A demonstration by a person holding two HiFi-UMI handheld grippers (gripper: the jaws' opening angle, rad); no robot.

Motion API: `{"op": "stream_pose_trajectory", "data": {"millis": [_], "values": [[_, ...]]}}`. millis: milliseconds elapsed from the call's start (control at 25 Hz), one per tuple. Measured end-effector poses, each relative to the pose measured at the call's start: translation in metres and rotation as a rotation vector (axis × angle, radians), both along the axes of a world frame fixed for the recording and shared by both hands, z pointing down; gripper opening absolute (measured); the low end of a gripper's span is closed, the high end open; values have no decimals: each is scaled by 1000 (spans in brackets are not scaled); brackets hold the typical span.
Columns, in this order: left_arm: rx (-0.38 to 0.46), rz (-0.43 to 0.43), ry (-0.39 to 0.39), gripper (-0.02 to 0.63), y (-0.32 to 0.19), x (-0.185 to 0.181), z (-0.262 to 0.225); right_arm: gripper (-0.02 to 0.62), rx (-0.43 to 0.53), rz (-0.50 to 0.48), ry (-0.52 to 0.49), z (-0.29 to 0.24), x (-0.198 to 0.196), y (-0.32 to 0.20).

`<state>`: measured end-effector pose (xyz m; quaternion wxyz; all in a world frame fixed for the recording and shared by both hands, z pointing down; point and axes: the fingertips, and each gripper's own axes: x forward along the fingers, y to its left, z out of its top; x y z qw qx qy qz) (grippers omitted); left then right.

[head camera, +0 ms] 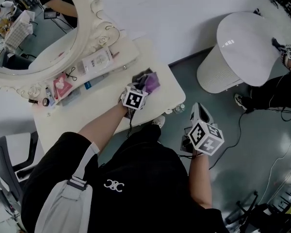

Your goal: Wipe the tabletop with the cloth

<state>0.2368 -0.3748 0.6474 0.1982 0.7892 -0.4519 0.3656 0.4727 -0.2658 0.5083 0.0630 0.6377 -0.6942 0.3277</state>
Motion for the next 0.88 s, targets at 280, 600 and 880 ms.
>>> {"op": "stream_pose_trajectory", "data": {"millis": [280, 600, 880], "values": [[5, 145, -10, 49, 40, 50, 2, 5, -3, 8, 8, 1, -3, 14], [16, 134, -37, 49, 2, 80, 4, 5, 11, 84, 25, -13, 25, 13], [61, -149, -135, 49, -67, 68, 1, 5, -2, 127, 49, -16, 47, 14]]}}
